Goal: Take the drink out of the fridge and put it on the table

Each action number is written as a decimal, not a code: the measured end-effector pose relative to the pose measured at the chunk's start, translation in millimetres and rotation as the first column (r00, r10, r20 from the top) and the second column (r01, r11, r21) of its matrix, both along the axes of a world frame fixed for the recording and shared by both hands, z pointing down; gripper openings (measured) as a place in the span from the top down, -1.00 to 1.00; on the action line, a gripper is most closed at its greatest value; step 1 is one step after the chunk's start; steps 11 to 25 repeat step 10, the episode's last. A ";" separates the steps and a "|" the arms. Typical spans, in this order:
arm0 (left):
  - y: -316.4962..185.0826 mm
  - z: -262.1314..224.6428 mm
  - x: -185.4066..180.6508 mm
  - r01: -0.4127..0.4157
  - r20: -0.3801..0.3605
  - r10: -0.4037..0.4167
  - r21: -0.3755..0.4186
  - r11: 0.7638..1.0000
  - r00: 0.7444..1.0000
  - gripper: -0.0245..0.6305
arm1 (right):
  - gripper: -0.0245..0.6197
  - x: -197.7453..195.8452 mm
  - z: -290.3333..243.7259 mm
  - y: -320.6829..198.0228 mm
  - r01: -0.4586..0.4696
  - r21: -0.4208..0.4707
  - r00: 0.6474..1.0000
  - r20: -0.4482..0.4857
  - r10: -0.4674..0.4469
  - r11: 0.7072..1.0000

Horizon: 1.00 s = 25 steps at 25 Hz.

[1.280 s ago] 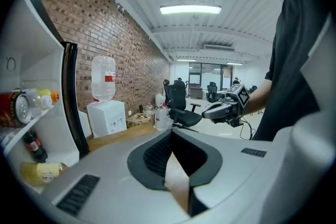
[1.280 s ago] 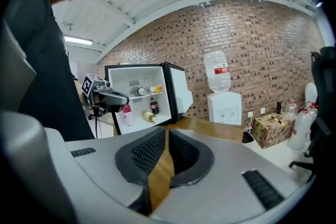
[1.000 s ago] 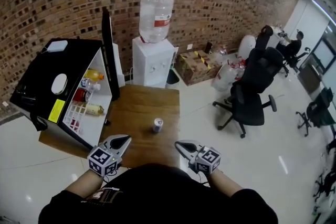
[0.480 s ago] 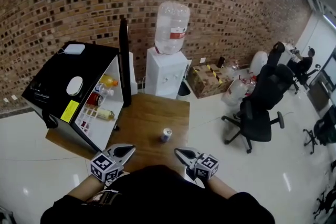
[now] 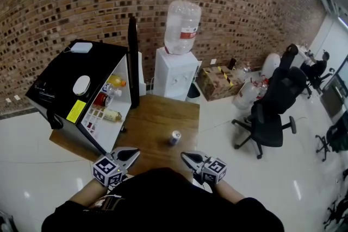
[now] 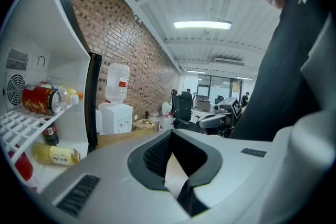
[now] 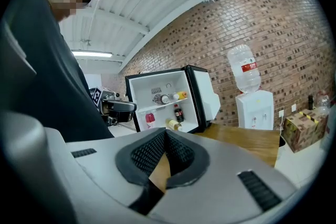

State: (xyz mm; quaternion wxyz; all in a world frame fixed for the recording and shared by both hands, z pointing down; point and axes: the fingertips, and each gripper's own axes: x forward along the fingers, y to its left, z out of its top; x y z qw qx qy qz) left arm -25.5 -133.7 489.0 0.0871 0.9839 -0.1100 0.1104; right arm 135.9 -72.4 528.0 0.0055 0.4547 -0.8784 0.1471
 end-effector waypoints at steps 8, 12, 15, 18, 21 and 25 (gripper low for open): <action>6.8 2.1 -3.5 -0.007 0.011 0.007 -0.004 1.000 1.000 0.94 | 0.90 0.4 -1.1 6.9 -0.004 0.000 1.000 -0.002 0.004 1.000; 7.4 2.8 -3.9 -0.009 0.012 0.010 -0.002 1.000 1.000 0.94 | 0.90 -1.2 -0.1 8.3 -0.004 -0.006 1.000 -0.002 0.004 1.000; 7.4 2.8 -3.9 -0.009 0.012 0.010 -0.002 1.000 1.000 0.94 | 0.90 -1.2 -0.1 8.3 -0.004 -0.006 1.000 -0.002 0.004 1.000; 7.4 2.8 -3.9 -0.009 0.012 0.010 -0.002 1.000 1.000 0.94 | 0.90 -1.2 -0.1 8.3 -0.004 -0.006 1.000 -0.002 0.004 1.000; 7.4 2.8 -3.9 -0.009 0.012 0.010 -0.002 1.000 1.000 0.94 | 0.90 -1.2 -0.1 8.3 -0.004 -0.006 1.000 -0.002 0.004 1.000; 7.4 2.8 -3.9 -0.009 0.012 0.010 -0.002 1.000 1.000 0.94 | 0.90 -1.2 -0.1 8.3 -0.004 -0.006 1.000 -0.002 0.004 1.000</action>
